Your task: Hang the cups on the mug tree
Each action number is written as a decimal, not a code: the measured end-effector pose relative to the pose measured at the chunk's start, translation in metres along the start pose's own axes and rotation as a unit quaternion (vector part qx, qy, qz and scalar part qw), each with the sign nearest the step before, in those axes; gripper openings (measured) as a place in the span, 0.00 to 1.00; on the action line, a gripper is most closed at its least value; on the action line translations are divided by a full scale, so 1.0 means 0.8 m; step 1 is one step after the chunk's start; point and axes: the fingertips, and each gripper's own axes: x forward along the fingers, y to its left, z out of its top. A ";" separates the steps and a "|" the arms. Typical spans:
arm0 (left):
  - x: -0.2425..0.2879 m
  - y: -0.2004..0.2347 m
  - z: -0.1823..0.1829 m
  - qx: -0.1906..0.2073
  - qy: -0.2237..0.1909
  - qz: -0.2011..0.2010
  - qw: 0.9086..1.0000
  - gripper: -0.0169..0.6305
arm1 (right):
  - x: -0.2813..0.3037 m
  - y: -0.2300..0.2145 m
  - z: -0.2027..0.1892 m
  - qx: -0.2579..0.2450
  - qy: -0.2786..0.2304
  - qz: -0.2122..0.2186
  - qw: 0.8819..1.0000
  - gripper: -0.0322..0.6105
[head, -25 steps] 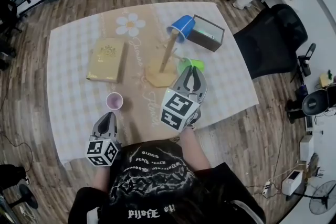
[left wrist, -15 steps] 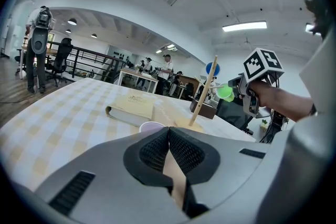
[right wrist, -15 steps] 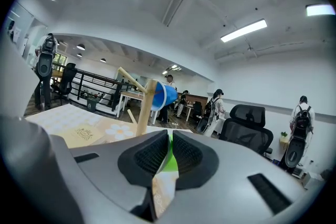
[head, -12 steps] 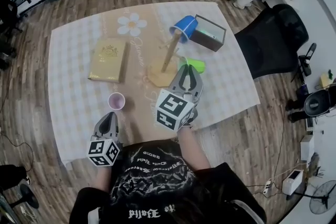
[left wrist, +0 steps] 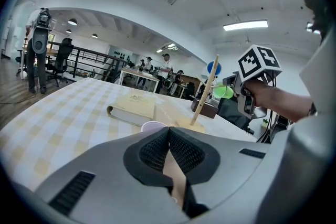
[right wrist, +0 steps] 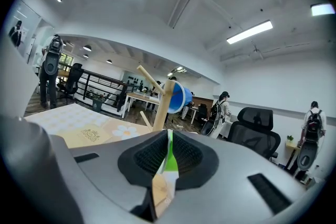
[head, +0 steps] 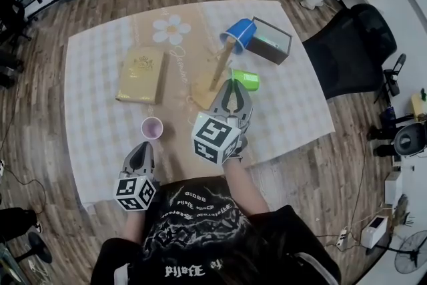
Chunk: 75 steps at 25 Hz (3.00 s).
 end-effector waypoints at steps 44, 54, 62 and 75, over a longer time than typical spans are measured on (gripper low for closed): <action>0.010 0.047 0.016 -0.092 0.022 0.031 0.995 0.13 | -0.033 0.060 -0.129 0.079 0.060 0.252 0.963 0.06; 0.061 0.072 -0.009 -0.255 0.107 0.022 0.961 0.30 | -0.063 0.014 -0.238 0.098 0.162 0.217 0.957 0.06; 0.069 0.071 -0.030 -0.262 0.147 0.052 0.953 0.18 | -0.077 0.010 -0.272 0.116 0.197 0.210 0.951 0.06; 0.069 0.074 -0.011 -0.236 0.118 0.072 0.962 0.09 | -0.084 0.013 -0.278 0.119 0.203 0.223 0.946 0.06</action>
